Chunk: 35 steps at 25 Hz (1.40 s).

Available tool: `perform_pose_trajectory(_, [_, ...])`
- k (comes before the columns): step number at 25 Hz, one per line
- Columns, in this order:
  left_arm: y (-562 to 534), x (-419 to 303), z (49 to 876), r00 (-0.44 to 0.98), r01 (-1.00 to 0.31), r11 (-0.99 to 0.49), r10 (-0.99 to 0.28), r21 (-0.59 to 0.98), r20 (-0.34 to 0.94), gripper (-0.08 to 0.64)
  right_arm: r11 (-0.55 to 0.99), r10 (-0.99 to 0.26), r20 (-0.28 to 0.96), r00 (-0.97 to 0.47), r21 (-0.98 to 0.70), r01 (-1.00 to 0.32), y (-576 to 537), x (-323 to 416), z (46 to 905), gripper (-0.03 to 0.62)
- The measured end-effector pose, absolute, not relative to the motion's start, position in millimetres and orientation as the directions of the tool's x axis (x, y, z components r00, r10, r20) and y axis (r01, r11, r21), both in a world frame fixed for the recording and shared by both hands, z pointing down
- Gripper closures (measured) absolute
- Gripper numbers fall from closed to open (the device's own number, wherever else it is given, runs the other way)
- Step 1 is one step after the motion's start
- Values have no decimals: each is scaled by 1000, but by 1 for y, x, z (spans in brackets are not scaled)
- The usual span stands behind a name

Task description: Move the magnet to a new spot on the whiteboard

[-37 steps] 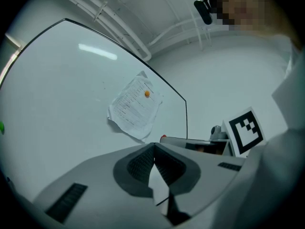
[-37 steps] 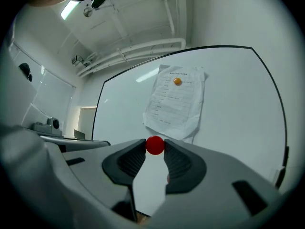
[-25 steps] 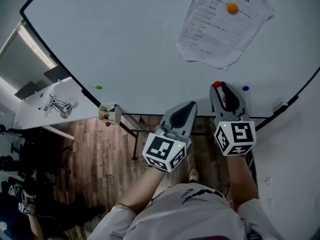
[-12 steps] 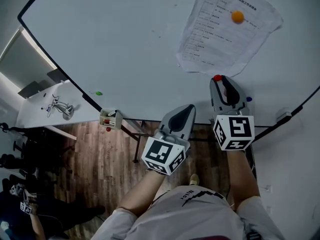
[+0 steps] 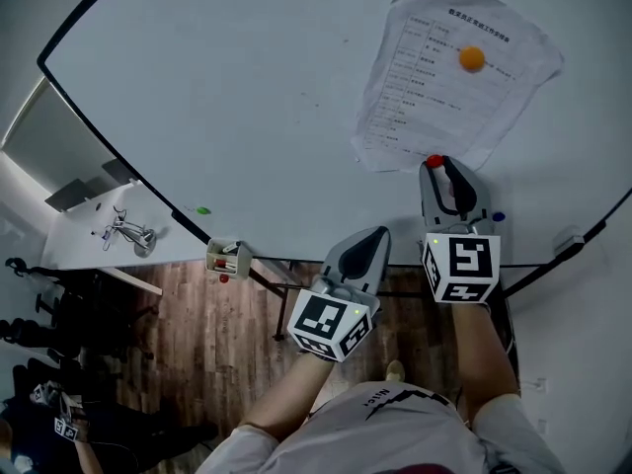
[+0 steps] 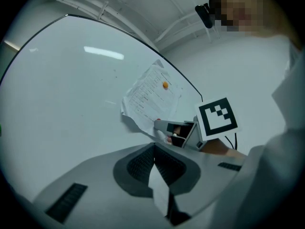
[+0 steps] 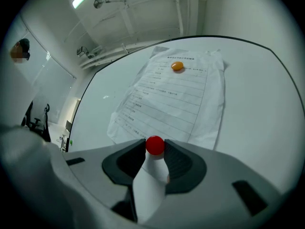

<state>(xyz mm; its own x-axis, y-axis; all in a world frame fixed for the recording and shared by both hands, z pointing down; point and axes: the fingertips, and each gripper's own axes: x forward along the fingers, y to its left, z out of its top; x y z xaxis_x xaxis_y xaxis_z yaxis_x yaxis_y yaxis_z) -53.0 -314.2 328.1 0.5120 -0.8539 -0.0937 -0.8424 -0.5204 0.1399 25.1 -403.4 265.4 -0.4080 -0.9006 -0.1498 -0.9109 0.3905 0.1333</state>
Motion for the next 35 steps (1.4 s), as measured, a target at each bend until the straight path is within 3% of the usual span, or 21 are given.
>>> perform_pose_trajectory(23, [-290,-89,326,524,-831,-534,-845,154,-103,549,153,-977,-111,-181,226,-962,-411,19,266,463])
perform_pose_trajectory(35, [-277,-97,328,520,-834,-529,-849,155,-96,549,223,-968,-92,-235,123,-967,-407,27,275,446])
